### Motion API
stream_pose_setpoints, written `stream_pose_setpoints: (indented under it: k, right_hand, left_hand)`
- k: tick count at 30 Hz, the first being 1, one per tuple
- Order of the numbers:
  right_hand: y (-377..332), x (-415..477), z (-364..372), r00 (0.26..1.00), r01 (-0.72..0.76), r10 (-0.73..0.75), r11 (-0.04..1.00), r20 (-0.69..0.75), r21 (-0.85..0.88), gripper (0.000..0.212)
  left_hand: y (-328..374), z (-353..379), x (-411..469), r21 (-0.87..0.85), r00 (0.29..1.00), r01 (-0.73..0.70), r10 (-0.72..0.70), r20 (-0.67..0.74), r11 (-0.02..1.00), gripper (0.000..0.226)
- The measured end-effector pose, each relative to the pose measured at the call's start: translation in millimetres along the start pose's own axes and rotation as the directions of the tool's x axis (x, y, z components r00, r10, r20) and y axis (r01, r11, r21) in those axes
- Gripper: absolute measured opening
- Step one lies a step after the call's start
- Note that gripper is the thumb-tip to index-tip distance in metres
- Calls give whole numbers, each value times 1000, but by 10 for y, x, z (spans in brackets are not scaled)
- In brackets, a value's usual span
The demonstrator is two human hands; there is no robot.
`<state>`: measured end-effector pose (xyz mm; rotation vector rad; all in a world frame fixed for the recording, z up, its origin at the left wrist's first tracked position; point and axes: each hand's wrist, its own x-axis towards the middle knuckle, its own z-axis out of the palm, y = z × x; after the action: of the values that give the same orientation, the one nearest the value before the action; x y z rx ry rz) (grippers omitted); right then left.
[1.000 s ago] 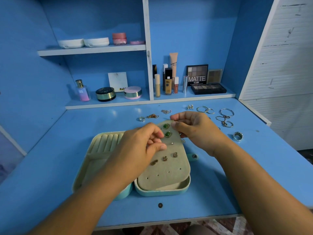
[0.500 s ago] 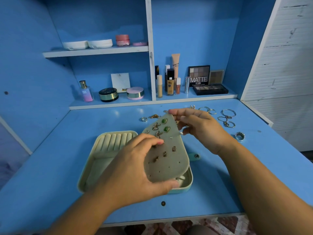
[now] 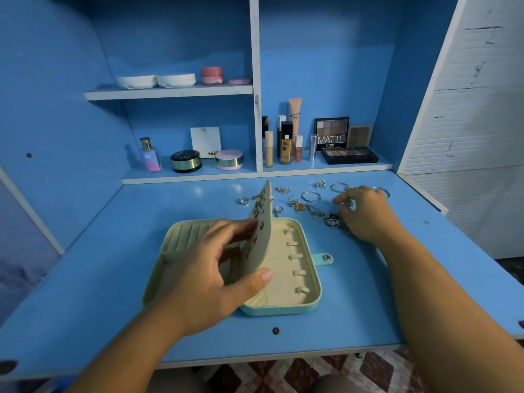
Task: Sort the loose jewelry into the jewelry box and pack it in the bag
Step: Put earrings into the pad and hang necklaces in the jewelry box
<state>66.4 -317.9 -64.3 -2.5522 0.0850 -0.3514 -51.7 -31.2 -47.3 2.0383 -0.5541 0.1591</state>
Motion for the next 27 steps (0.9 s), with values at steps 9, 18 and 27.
stream_pose_setpoints:
  k: [9,18,27]
  right_hand:
    - [-53,-47,4,999,33,-31,995,29,-91,14]
    - [-50,-97,27,990,8,-13,999,-139,-32,18]
    - [-201,-157,104,949,284,-304,939,-79,-195,21]
  left_hand:
    - [-38,-81,-33,-187,995,99,-93,41,977,69]
    - [-108,-127,-7,-356,977,211,-191,90,910,98]
    - [-154,-125,-39,-352,983,185,-177,54,918,82]
